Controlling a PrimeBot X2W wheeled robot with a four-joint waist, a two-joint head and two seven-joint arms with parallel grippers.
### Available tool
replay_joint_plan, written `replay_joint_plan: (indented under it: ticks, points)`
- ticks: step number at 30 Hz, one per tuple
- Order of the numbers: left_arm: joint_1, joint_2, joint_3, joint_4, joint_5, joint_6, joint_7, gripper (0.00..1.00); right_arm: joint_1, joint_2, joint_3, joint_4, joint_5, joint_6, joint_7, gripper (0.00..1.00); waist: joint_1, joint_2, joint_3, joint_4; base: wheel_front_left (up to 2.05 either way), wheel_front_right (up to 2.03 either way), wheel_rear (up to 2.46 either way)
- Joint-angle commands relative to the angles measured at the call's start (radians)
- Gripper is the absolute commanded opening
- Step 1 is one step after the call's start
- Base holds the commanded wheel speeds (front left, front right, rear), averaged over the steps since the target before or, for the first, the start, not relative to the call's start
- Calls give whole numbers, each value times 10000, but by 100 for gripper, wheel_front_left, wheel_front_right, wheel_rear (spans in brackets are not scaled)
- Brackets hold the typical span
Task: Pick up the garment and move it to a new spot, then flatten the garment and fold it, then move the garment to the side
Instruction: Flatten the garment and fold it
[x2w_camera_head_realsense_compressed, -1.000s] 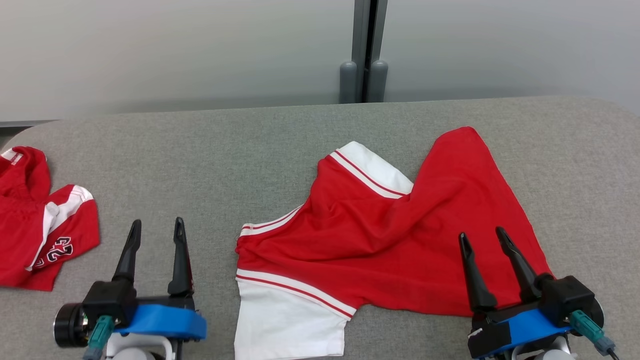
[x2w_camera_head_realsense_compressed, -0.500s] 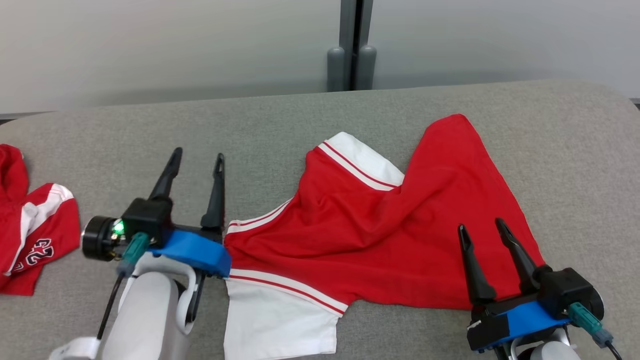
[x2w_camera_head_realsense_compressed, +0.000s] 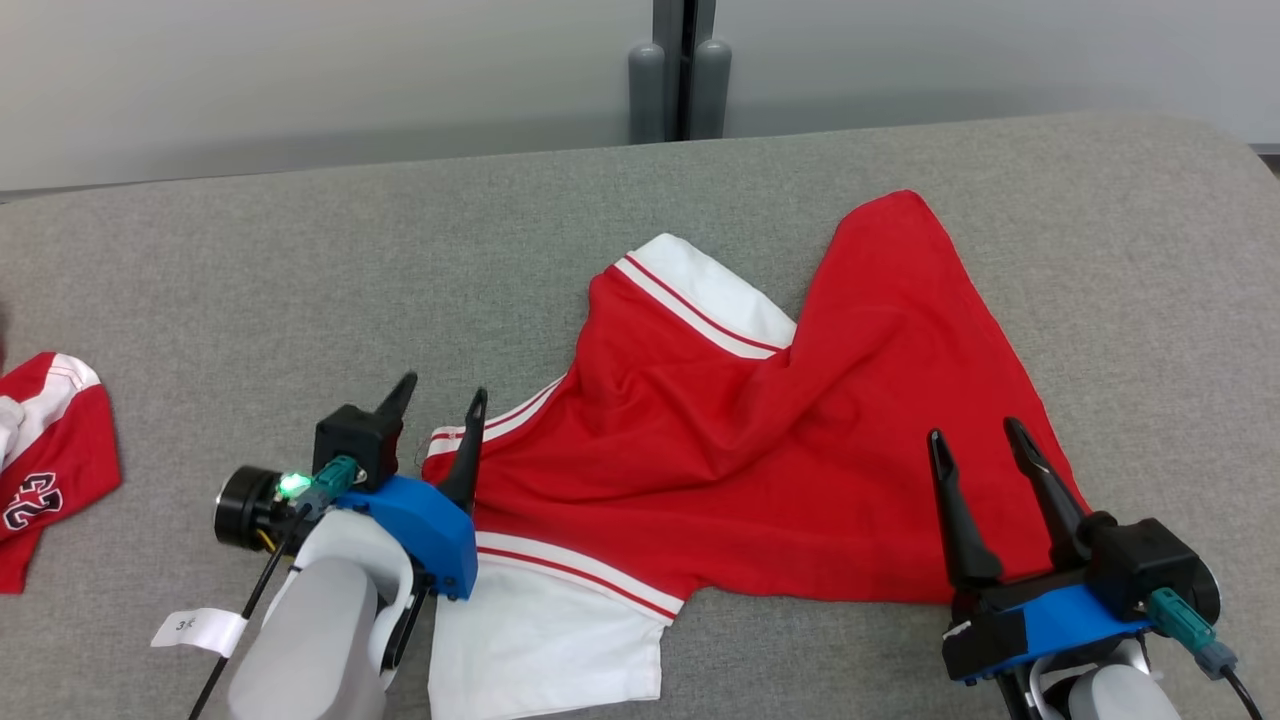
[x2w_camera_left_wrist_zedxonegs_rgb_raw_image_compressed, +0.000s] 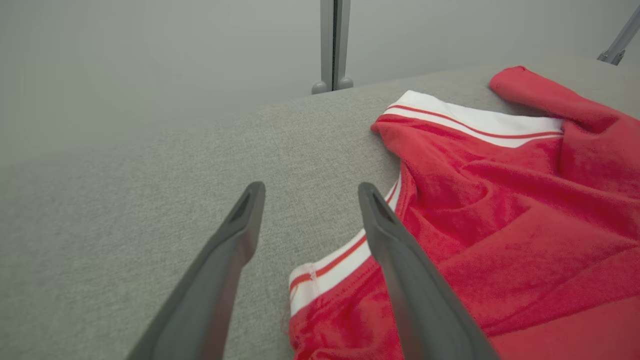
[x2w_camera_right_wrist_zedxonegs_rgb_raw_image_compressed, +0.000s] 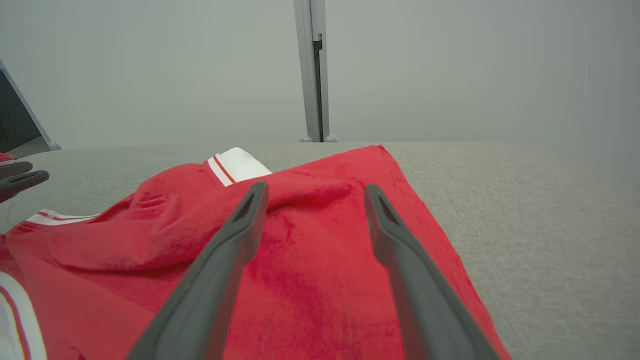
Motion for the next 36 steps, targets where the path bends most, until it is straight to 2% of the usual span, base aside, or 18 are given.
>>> replay_joint_plan:
  ticks: [1,8,14,15,16,17,18,22,29,36]
  points:
    - [-117,69,-152,293,-165,-10,88,100,-162,-4,-36,26,-18,2,-36,100,0,0,44,21,0,0,0]
    - [-302,227,-903,1452,-735,-10,282,100,-314,-3,-97,85,-83,2,-36,100,0,0,126,58,0,0,0]
    - [-465,150,-1415,2108,-1241,-10,357,100,-382,-3,-26,132,-52,2,-36,100,0,0,136,23,0,0,0]
    - [-489,135,-1519,2201,-1344,-10,334,84,-377,-3,-14,142,-44,2,-36,100,0,0,139,15,0,0,0]
    - [-563,117,-1723,2408,-1509,-11,332,20,-371,-3,15,156,-34,2,-36,100,0,0,140,-11,0,0,0]
    - [-563,117,-1723,2408,-1509,-11,332,20,-371,-3,15,156,-34,2,-36,100,0,0,140,-11,0,0,0]
    - [-620,118,-1828,2489,-1606,-11,308,0,-373,-3,13,156,-33,2,-36,100,0,0,143,-17,0,0,0]
    - [-1035,257,-2051,2799,-1999,-9,-132,0,-317,-3,-127,115,-94,2,-36,100,0,0,173,61,0,0,0]
    - [-1693,566,-1732,3263,-2340,-3,-664,0,-429,-3,-284,188,-167,2,-36,100,0,0,203,210,0,0,0]
    - [-2237,1050,-1257,3617,-2522,195,-1023,0,-584,-5,-550,381,-216,2,-36,100,0,0,276,108,0,0,0]
